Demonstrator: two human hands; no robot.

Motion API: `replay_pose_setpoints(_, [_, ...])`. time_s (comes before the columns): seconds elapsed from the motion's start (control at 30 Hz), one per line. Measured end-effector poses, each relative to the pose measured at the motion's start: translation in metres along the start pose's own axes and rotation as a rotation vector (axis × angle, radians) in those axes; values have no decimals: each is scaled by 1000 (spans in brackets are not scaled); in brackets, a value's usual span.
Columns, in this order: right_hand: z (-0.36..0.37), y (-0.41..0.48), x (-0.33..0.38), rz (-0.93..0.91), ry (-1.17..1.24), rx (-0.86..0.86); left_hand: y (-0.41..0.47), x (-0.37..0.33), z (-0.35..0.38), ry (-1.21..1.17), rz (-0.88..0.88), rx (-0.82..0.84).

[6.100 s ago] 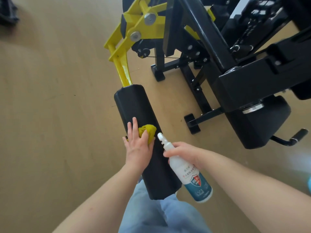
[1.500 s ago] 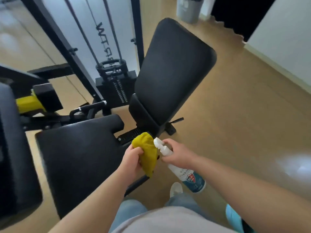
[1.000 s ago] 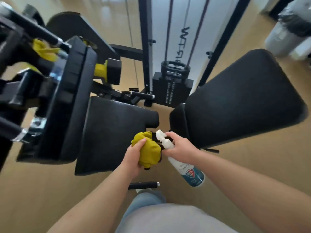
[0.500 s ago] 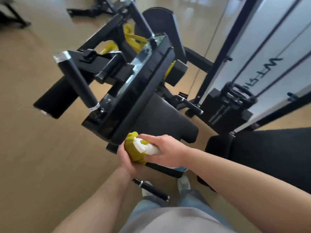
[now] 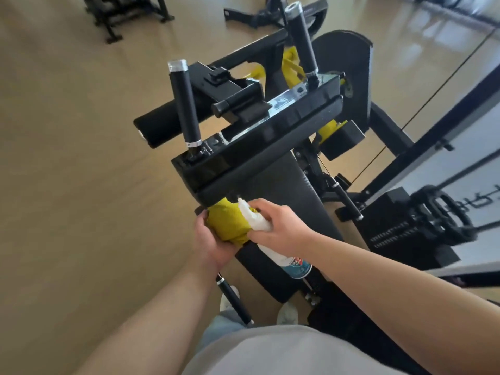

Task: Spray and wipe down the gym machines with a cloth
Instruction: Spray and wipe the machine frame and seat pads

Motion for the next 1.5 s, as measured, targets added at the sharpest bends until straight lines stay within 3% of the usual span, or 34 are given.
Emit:
replay_pose_setpoints(0.23, [-36,3,-17,89,-21,-53,0,11,14,-45,27,3])
replay_pose_setpoints(0.87, [-142,33,-70,314,-5,-268,25,47,98,112,-56,-45])
replay_pose_setpoints(1.27, [-208,60,-96,381,-23,-421,36,53,128,237,-49,28])
replay_pose_setpoints(1.37, [-198,59,-98,342,-166,-347,36,58,120,234,-43,12])
replay_pose_setpoints(1.5, [-144,49,-81,144,-431,-55,35,60,96,219,-39,-8])
Point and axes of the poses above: each hand's wrist, its own y-axis towards the middle knuckle, its own z-axis out of the palm, x = y × z, the point moved 10 cm from there along y, towards the middle knuckle, and after that the axes turned 5 degrees about -x, right-handed, at the moved point
